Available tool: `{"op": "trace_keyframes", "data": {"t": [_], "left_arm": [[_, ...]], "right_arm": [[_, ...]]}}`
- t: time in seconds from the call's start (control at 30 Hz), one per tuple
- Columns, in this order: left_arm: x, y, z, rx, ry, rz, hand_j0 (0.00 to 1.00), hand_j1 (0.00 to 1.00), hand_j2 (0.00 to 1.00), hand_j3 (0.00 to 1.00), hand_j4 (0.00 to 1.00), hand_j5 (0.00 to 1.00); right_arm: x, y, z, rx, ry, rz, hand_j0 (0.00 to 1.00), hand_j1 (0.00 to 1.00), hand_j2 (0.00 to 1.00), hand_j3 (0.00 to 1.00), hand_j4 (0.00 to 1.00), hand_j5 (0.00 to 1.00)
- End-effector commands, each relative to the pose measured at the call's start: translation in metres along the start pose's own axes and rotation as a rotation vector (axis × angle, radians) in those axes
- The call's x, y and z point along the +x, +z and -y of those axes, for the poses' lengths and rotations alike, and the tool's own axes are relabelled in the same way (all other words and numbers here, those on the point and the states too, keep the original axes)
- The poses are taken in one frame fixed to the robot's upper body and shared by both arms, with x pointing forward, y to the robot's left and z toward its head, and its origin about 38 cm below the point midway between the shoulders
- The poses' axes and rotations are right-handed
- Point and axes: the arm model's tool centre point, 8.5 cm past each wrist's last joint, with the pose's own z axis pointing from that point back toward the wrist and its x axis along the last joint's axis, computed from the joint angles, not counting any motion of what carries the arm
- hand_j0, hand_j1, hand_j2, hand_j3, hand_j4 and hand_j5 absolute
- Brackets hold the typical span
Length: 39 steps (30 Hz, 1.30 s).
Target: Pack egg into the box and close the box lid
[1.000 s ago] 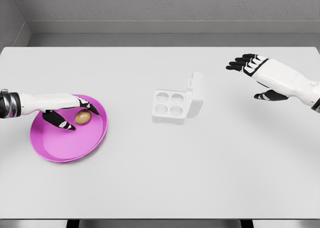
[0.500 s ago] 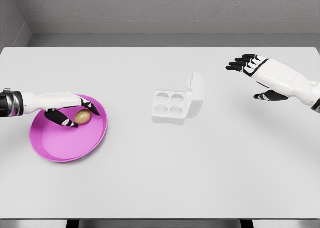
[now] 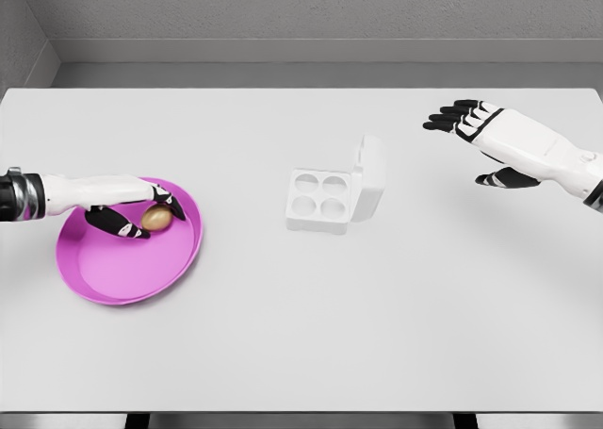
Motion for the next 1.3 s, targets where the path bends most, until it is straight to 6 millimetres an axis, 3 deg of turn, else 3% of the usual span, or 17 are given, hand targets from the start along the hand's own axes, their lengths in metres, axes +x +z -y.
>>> {"op": "trace_keyframes", "data": {"t": [0.0,0.27,0.6,1.0,1.17,1.27], "left_arm": [[-0.001,0.0,0.0,0.0,0.0,-0.002,0.66,0.66,0.66,0.66,0.66,0.66],[0.0,0.0,-0.001,0.001,0.0,-0.002,0.45,0.45,0.45,0.45,0.45,0.45],[0.0,0.003,-0.006,0.017,-0.004,-0.003,0.45,0.45,0.45,0.45,0.45,0.45],[0.006,0.007,-0.028,0.082,-0.024,0.011,0.46,0.46,0.46,0.46,0.46,0.46],[0.009,0.006,-0.039,0.111,-0.035,0.021,0.46,0.46,0.46,0.46,0.46,0.46],[0.017,-0.004,-0.045,0.122,-0.043,0.049,0.46,0.46,0.46,0.46,0.46,0.46]], "right_arm": [[0.0,0.0,0.001,-0.004,-0.004,-0.001,1.0,1.0,1.0,1.0,1.0,1.0],[0.0,0.0,0.001,-0.004,-0.004,-0.001,1.0,1.0,1.0,1.0,1.0,1.0],[-0.001,0.001,0.001,-0.004,-0.005,-0.002,1.0,1.0,1.0,1.0,1.0,1.0],[-0.001,0.001,0.001,-0.005,-0.005,-0.003,1.0,1.0,1.0,1.0,1.0,1.0],[-0.002,0.001,0.001,-0.004,-0.006,-0.006,1.0,1.0,1.0,1.0,1.0,1.0],[-0.007,0.002,0.005,-0.011,-0.003,-0.02,1.0,1.0,1.0,1.0,1.0,1.0]]}}
